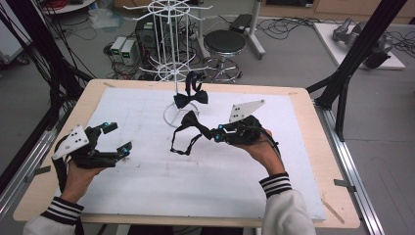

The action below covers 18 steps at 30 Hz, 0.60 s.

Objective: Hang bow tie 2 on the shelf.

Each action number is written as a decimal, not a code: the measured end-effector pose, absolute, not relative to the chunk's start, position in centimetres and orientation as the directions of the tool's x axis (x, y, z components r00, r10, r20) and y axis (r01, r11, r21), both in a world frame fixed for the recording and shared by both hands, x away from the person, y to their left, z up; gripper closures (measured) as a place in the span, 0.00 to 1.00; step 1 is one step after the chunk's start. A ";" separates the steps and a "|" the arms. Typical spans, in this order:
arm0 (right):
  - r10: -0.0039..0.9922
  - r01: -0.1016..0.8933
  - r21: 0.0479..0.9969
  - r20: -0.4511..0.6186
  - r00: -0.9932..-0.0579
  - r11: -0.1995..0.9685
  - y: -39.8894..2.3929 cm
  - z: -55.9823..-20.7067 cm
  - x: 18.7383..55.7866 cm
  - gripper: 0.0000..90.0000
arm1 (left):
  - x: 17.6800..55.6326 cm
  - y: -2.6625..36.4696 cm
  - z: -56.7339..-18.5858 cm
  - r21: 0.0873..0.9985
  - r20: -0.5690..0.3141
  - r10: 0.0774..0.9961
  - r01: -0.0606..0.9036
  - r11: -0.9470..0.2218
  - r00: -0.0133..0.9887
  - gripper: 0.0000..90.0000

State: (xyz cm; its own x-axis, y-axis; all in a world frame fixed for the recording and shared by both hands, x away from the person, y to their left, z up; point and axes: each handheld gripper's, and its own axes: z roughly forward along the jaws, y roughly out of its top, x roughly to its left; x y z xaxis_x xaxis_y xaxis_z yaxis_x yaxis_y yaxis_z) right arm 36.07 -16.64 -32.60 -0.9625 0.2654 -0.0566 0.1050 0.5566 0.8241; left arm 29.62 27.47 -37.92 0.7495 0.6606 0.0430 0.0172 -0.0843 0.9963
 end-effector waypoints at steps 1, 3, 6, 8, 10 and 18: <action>0.258 0.091 0.828 -0.066 -0.964 0.554 -16.7 -32.5 36.0 0.94 | 29.7 27.3 -37.7 0.996 0.043 0.650 0.018 -0.086 0.758 0.16; 0.250 0.082 0.834 -0.068 -0.966 0.546 -16.7 -32.3 35.7 0.94 | 29.8 26.8 -37.3 0.996 0.039 0.631 0.023 -0.090 0.775 0.16; 0.229 0.059 0.840 -0.079 -0.970 0.539 -16.7 -32.1 35.3 0.94 | 30.1 26.2 -36.8 0.994 0.045 0.603 0.027 -0.110 0.796 0.16; 0.218 0.051 0.841 -0.081 -0.973 0.539 -16.6 -32.0 35.1 0.94 | 30.2 25.9 -36.4 0.993 0.037 0.584 0.036 -0.113 0.811 0.16; 0.203 0.038 0.841 -0.086 -0.975 0.540 -16.5 -31.9 34.8 0.94 | 30.4 25.5 -36.0 0.994 0.032 0.565 0.035 -0.107 0.824 0.16; 0.171 0.001 0.840 -0.110 -0.979 0.543 -16.1 -31.5 33.9 0.94 | 30.9 24.3 -34.3 0.992 0.038 0.505 0.028 -0.121 0.862 0.16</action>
